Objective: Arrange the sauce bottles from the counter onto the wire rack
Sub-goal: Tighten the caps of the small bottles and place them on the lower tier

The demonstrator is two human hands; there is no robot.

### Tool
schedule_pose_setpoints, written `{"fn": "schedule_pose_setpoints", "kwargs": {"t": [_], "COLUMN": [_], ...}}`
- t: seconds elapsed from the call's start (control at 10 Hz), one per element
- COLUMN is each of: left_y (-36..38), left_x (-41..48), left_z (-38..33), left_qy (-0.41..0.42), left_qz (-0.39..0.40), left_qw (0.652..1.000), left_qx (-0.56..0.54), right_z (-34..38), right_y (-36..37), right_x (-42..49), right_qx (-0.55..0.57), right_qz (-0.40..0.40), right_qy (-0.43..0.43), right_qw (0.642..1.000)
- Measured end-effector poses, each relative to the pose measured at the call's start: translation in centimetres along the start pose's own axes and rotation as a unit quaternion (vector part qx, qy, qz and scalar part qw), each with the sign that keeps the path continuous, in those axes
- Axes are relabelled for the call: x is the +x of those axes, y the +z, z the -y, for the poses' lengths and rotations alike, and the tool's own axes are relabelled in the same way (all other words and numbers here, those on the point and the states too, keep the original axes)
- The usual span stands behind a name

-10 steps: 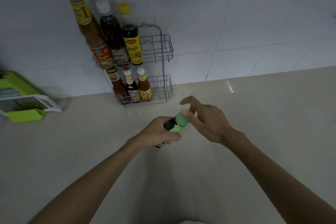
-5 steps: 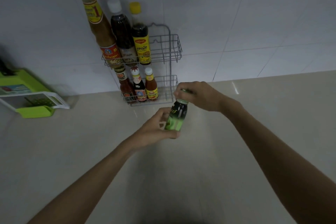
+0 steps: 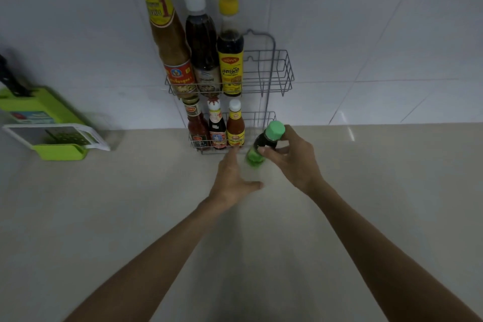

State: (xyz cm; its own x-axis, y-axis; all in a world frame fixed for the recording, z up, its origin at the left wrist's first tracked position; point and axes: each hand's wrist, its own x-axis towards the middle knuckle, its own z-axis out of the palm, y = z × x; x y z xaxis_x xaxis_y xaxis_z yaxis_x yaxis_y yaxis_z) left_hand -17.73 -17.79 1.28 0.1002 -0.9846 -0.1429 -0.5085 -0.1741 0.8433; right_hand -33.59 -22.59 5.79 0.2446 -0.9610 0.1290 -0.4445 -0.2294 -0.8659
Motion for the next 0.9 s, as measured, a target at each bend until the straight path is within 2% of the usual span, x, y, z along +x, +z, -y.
{"fn": "schedule_pose_setpoints", "kwargs": {"t": [0.1,0.2,0.4,0.5,0.7,0.9], "left_y": [-1.1,-1.5,-1.1,-0.8,-1.1,-2.3], "left_x": [2.5,4.7,7.3,7.6,7.1,5.3], "left_z": [1.4,2.5,4.1,4.2,3.4,2.6], "left_qy": [-0.012,-0.008,0.003,0.001,0.000,-0.006], "left_qz": [-0.033,-0.019,-0.023,-0.045,-0.028,-0.007], "left_qw": [0.999,1.000,0.999,0.999,1.000,0.999], "left_qx": [-0.009,0.017,0.024,0.027,0.010,0.047], "right_z": [-1.3,-2.9,-5.9,-6.2,-5.2,-4.2], "right_y": [1.6,3.2,5.2,5.7,6.0,5.4], "right_x": [3.3,6.1,9.5,10.0,9.8,6.5], "right_qx": [-0.009,-0.016,-0.106,-0.107,-0.141,-0.182], "right_qz": [-0.043,-0.049,0.023,0.058,0.097,0.082], "right_qy": [-0.001,0.016,0.040,0.059,0.083,0.079], "right_qw": [0.999,0.999,0.993,0.991,0.982,0.977]}}
